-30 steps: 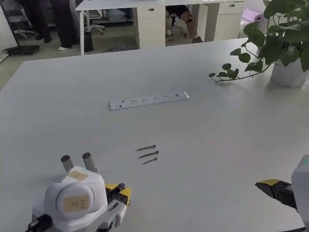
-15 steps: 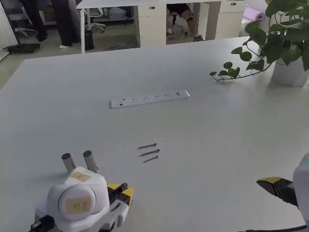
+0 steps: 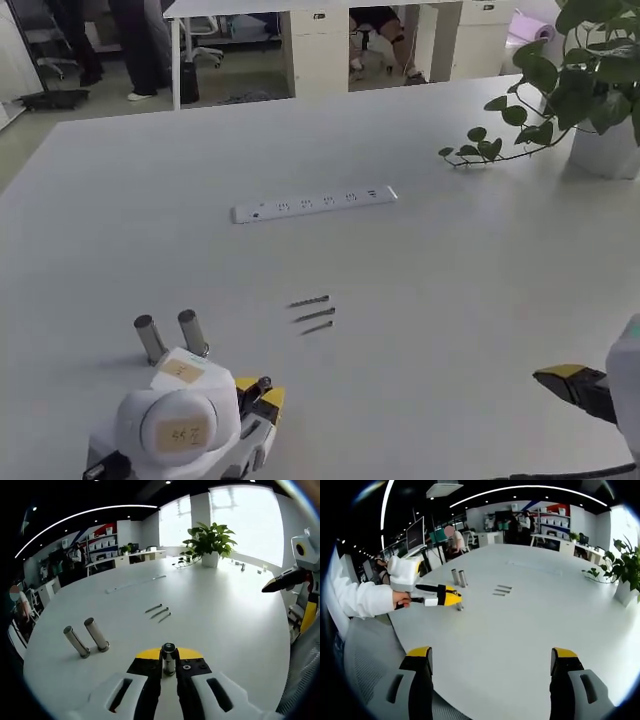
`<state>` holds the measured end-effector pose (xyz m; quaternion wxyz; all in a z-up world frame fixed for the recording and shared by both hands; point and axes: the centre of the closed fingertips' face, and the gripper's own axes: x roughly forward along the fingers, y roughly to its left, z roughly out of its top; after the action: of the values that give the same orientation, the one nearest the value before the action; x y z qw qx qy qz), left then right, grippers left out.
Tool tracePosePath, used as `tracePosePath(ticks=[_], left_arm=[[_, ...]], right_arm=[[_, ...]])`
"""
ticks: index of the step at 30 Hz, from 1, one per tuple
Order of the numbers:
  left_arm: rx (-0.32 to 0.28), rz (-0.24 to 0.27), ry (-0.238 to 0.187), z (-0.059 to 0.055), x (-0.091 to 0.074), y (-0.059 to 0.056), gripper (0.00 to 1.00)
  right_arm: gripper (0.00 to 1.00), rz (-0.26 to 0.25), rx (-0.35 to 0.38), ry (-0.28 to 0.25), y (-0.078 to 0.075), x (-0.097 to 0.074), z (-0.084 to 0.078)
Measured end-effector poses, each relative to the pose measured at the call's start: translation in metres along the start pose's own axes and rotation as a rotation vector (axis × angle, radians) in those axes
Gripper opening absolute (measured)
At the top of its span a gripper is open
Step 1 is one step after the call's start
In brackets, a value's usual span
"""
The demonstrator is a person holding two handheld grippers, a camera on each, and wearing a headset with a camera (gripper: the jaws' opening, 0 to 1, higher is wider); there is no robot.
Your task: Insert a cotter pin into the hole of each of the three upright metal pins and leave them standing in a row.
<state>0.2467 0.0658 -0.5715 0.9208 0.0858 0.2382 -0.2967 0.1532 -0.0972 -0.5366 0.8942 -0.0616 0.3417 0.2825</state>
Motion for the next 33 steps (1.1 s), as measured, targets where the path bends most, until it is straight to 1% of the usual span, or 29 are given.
tracePosePath(ticks=[1,2,3,4,6,7,8,9,10,12,14,15,17,19,21,22,23,26,28,29,33], left_arm=[[-0.011,-0.002,-0.005,0.001,0.000,0.000,0.08],[-0.038,-0.012,-0.012,0.002,0.000,-0.002,0.09],[-0.079,-0.010,-0.031,0.005,-0.001,-0.002,0.11],[-0.068,-0.013,-0.045,0.008,-0.001,-0.001,0.14],[-0.069,-0.020,-0.051,0.010,-0.003,-0.002,0.19],[-0.065,-0.021,-0.049,0.011,-0.003,-0.002,0.23],[-0.052,-0.021,-0.037,0.009,-0.004,-0.001,0.26],[-0.029,-0.017,-0.029,0.007,-0.004,0.001,0.27],[-0.022,-0.019,-0.027,0.006,-0.006,0.001,0.27],[-0.037,-0.052,-0.022,0.003,-0.011,-0.001,0.31],[-0.035,-0.073,-0.010,-0.001,-0.017,0.001,0.36],[-0.045,-0.082,0.006,-0.004,-0.020,0.002,0.37],[-0.058,-0.079,-0.006,-0.004,-0.026,0.006,0.41],[-0.094,-0.086,-0.009,-0.005,-0.032,0.009,0.48],[-0.128,-0.121,-0.002,-0.008,-0.037,0.007,0.54],[-0.138,-0.130,-0.004,-0.009,-0.039,0.007,0.56],[-0.135,-0.127,-0.006,-0.010,-0.041,0.010,0.59],[-0.139,-0.135,0.002,-0.014,-0.047,0.013,0.69],[-0.148,-0.116,0.014,-0.019,-0.053,0.020,0.73],[-0.153,-0.101,0.018,-0.022,-0.056,0.025,0.75],[-0.185,-0.095,0.030,-0.030,-0.067,0.033,0.84]], right_arm=[[0.97,0.000,0.001,-0.001,0.000,0.000,0.000],[0.97,-0.001,0.000,-0.001,0.000,0.000,0.000],[0.97,-0.003,-0.001,-0.001,-0.001,-0.001,0.000],[0.97,-0.004,-0.001,-0.002,-0.001,-0.001,0.000],[0.97,-0.004,0.001,-0.004,-0.001,-0.002,0.000],[0.97,-0.004,0.001,-0.005,-0.001,-0.002,0.000],[0.96,-0.004,-0.003,-0.002,-0.001,-0.002,-0.001],[0.96,-0.003,-0.006,0.007,-0.001,-0.001,-0.002],[0.96,-0.004,-0.009,0.017,-0.002,-0.001,-0.004],[0.96,-0.007,-0.008,0.018,-0.003,-0.001,-0.004],[0.96,-0.007,-0.002,0.014,-0.004,-0.002,-0.003],[0.96,-0.008,0.000,0.013,-0.005,-0.002,-0.003],[0.96,-0.012,0.002,0.008,-0.007,-0.004,-0.001],[0.96,-0.015,0.005,0.006,-0.008,-0.004,-0.001],[0.96,-0.014,0.010,0.006,-0.009,-0.004,-0.001],[0.96,-0.011,0.016,0.005,-0.008,-0.004,-0.001],[0.96,-0.008,0.023,0.002,-0.009,-0.004,-0.001],[0.95,-0.007,0.024,0.002,-0.009,-0.005,-0.001],[0.95,-0.006,0.023,0.003,-0.009,-0.005,0.000],[0.95,-0.005,0.024,0.004,-0.010,-0.005,0.000],[0.95,0.000,0.014,0.011,-0.012,-0.007,0.001]])
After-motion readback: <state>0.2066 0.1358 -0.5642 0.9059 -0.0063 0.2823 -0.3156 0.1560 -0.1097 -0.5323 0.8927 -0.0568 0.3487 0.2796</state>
